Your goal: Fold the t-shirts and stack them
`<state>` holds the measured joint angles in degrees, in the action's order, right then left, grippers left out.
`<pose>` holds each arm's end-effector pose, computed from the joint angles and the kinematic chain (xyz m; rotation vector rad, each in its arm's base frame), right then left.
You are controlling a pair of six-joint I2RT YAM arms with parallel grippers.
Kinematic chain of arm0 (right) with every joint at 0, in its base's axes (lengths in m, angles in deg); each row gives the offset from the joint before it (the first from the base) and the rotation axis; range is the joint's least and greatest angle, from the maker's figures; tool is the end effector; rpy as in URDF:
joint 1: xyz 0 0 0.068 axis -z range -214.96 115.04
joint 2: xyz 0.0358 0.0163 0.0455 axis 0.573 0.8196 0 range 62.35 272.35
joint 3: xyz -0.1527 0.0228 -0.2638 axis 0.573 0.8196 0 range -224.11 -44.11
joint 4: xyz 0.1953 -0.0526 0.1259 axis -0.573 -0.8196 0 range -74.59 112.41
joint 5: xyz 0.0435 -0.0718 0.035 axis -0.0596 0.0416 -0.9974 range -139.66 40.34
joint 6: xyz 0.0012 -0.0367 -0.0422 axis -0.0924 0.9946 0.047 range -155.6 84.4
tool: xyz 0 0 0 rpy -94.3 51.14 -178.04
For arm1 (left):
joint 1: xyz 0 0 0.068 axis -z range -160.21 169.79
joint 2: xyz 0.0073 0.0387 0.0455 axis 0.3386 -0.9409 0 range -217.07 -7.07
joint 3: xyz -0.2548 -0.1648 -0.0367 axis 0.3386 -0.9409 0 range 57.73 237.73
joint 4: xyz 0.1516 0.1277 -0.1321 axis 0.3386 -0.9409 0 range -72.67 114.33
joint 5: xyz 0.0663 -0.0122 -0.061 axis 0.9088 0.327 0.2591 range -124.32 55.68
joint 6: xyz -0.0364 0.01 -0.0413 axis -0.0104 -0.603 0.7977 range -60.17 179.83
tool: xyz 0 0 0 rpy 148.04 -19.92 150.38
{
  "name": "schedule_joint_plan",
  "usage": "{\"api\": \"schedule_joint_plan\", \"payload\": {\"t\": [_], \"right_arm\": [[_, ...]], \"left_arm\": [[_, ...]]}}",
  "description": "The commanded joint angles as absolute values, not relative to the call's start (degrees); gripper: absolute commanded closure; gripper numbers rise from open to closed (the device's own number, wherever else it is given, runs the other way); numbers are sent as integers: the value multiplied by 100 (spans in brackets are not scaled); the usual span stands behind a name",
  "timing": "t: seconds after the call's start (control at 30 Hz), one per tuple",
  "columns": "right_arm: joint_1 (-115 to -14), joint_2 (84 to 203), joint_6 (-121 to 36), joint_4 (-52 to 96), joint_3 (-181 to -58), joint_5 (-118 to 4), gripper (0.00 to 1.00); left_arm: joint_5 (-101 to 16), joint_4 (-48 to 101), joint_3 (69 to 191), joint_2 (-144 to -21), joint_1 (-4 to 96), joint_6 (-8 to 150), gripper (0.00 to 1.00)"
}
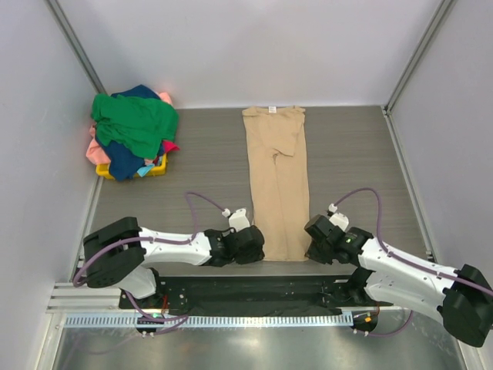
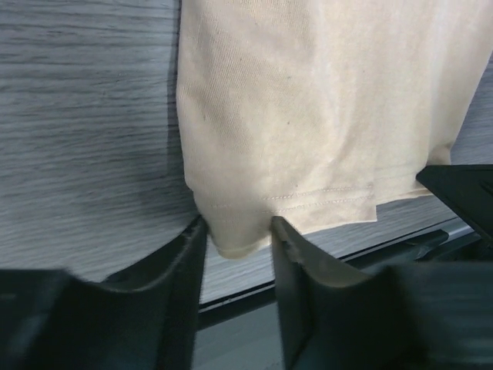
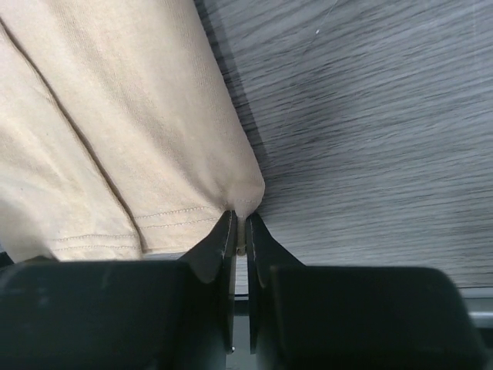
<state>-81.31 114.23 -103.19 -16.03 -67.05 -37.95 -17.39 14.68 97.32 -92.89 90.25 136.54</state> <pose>0.0753 0.0675 0.1906 0.5603 2.6839 0.3066 0.0962 -0.2374 0.2013 -0.2622 2.6090 -0.6610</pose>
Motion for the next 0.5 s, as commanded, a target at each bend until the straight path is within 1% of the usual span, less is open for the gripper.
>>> {"api": "schedule_joint_plan", "payload": {"t": [0.0,0.03,0.1,0.13,0.17,0.3,0.47], "right_arm": [[-8154,11307,-10284,-1714,-6626,-3551,91],[-8154,11297,-10266,-1714,-6626,-3585,94],[-8163,11262,-10249,-1723,-6617,-3603,96],[-8154,11245,-10249,-1740,-6617,-3621,99],[-8154,11227,-10249,-1741,-6599,-3630,99],[-8154,11026,-10222,-1881,-6695,-3630,99],[-8198,10902,-10240,-2180,-6863,-3595,99]], "left_arm": [[-1490,1290,9667,-9584,8993,13656,63],[-1472,1281,9675,-9593,8993,13665,65],[-1455,1290,9693,-9611,8993,13638,78],[-1463,1290,9702,-9611,8993,13630,86],[-1481,1273,9710,-9584,8993,13621,100],[-1595,975,9851,-9357,9028,13726,100],[-1376,422,10044,-8969,9458,14156,100]]}}
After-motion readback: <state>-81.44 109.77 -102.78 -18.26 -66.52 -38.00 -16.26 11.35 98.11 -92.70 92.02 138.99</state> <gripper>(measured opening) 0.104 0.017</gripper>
